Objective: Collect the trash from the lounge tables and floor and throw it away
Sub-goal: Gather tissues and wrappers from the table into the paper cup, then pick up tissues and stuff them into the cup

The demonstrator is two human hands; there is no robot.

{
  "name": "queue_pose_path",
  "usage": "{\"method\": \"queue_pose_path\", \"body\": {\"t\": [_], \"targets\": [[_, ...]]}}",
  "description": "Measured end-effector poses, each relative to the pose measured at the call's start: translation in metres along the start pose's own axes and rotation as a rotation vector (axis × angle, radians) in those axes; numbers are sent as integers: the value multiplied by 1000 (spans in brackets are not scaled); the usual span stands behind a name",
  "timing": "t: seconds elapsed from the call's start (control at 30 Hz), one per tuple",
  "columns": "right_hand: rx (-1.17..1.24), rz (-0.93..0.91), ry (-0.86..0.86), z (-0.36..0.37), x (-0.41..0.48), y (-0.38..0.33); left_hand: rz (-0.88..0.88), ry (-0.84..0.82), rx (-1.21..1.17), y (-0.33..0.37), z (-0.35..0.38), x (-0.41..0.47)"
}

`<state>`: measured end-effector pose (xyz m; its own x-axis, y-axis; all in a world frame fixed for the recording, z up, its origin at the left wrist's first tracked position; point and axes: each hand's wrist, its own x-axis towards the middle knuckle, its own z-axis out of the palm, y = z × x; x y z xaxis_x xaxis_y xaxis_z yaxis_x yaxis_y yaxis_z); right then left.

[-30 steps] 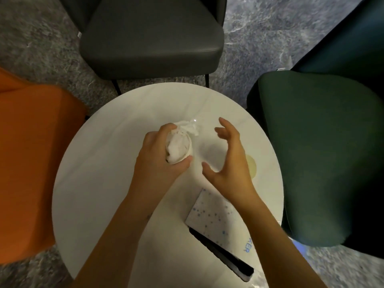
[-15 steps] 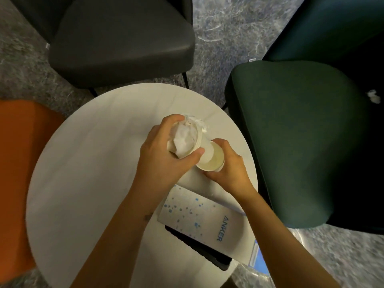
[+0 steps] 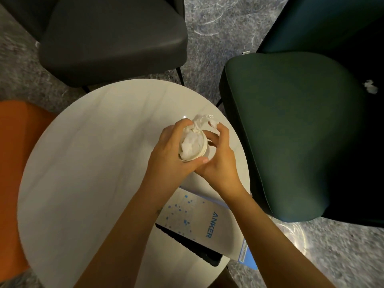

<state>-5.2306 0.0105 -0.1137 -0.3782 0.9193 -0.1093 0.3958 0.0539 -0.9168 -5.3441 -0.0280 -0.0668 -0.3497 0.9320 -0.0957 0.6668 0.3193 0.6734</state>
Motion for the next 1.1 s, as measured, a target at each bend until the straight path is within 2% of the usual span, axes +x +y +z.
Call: {"method": "queue_pose_path", "body": {"t": [0.2, 0.43, 0.6, 0.8, 0.97, 1.1], "targets": [[-4, 22, -132, 12, 13, 10, 0, 57, 91, -16, 12, -1], [-107, 65, -170, 8, 5, 29, -64, 23, 102, -31, 24, -5], [-111, 67, -35, -8, -3, 12, -86, -32, 107, -26, 9, -7], [-56, -123, 120, -28, -3, -40, -21, 117, 243, 11, -36, -5], [-41, -216, 164, -49, -11, -100, 26, 179, 76, 52, -83, -8], [-76, -263, 227, -76, -29, -147, 171, 196, -15, 84, -121, -19]]}}
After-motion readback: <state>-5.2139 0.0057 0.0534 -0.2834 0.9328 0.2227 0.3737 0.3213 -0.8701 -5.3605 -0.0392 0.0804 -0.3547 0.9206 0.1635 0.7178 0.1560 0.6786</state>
